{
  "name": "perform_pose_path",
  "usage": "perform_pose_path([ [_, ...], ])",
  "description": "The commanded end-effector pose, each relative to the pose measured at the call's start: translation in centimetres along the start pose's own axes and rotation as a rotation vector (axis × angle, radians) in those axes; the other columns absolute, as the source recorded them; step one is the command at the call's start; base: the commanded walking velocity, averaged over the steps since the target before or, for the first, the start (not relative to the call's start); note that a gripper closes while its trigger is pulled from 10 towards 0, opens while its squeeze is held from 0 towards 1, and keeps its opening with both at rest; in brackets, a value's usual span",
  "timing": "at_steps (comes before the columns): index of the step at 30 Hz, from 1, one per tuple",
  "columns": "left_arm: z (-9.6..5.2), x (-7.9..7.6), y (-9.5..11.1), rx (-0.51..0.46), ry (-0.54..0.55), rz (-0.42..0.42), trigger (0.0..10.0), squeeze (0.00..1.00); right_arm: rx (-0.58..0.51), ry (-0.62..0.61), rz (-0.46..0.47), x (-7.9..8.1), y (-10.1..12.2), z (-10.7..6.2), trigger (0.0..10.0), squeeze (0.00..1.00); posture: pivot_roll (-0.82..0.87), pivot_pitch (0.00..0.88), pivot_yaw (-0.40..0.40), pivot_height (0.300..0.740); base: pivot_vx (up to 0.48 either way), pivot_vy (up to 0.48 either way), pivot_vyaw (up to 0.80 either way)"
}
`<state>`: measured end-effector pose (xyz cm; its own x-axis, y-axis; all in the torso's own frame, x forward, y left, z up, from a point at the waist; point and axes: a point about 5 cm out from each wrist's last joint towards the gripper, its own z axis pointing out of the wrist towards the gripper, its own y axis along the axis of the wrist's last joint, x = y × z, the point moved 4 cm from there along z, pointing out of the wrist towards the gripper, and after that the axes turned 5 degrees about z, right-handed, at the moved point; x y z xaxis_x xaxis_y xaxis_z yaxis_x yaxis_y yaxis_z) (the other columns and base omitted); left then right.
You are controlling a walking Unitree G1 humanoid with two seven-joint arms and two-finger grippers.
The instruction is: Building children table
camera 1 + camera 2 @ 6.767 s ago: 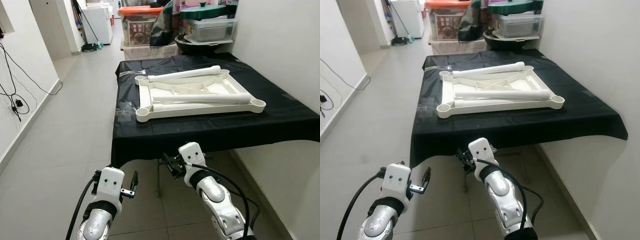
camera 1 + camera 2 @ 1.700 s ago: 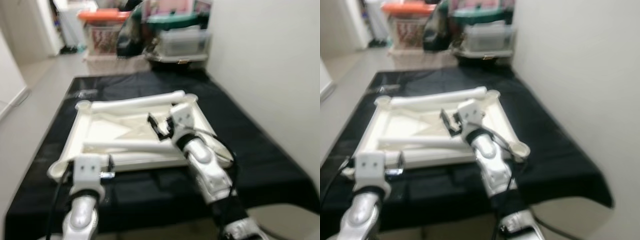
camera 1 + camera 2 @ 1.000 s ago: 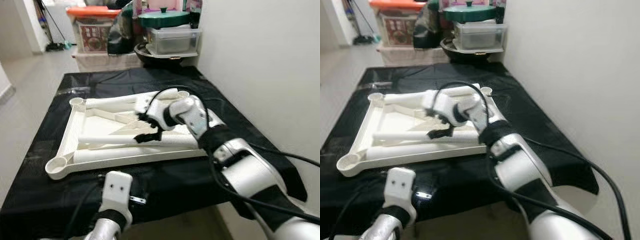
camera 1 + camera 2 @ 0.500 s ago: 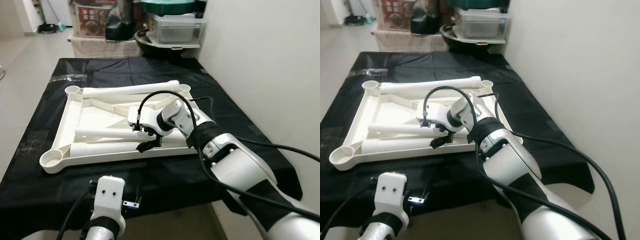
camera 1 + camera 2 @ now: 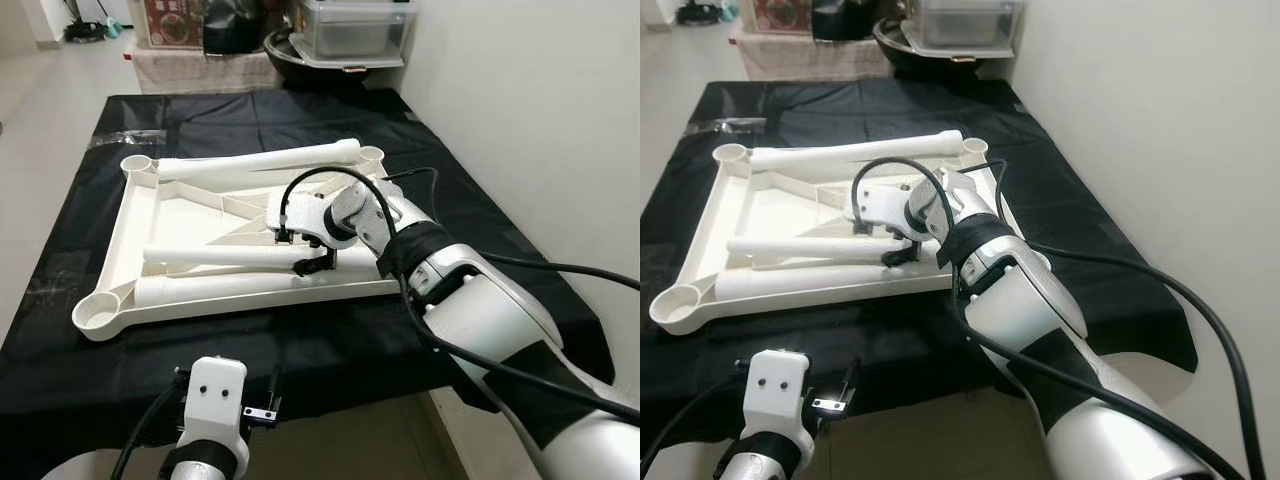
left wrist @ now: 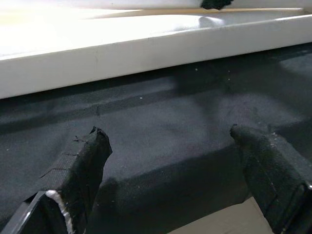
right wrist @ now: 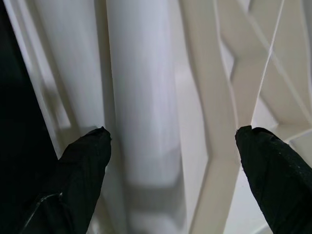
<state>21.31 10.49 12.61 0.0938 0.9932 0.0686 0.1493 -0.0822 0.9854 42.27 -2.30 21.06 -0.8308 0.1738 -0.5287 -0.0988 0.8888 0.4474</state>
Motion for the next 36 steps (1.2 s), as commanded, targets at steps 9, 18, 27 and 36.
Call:
perform_pose_path([
  [9,-0.5,-3.0,0.7,-0.008,-0.081,-0.064,10.0,0.0,0.069,-0.017,-0.001,-0.4,-1.9,-0.2,10.0,0.0,-0.02,0.155,-0.129,0.74,0.0,0.0,0.0],
  [18,-0.3,-2.9,0.8,-0.014,-0.071,-0.059,10.0,0.0,0.105,0.057,-0.046,0.6,-2.4,0.2,0.0,0.0,-0.02,0.155,-0.128,0.74,0.0,0.0,0.0],
  [27,-0.1,-2.8,0.9,-0.019,-0.063,-0.052,10.0,0.0,0.066,0.041,-0.032,0.5,-1.3,0.2,0.0,0.0,-0.02,0.152,-0.132,0.74,0.0,0.0,0.0],
  [36,0.2,-2.6,0.8,-0.019,-0.053,-0.048,10.0,0.0,-0.013,0.043,-0.006,0.1,0.2,-0.4,0.0,0.0,-0.02,0.141,-0.133,0.74,0.0,0.0,0.0],
])
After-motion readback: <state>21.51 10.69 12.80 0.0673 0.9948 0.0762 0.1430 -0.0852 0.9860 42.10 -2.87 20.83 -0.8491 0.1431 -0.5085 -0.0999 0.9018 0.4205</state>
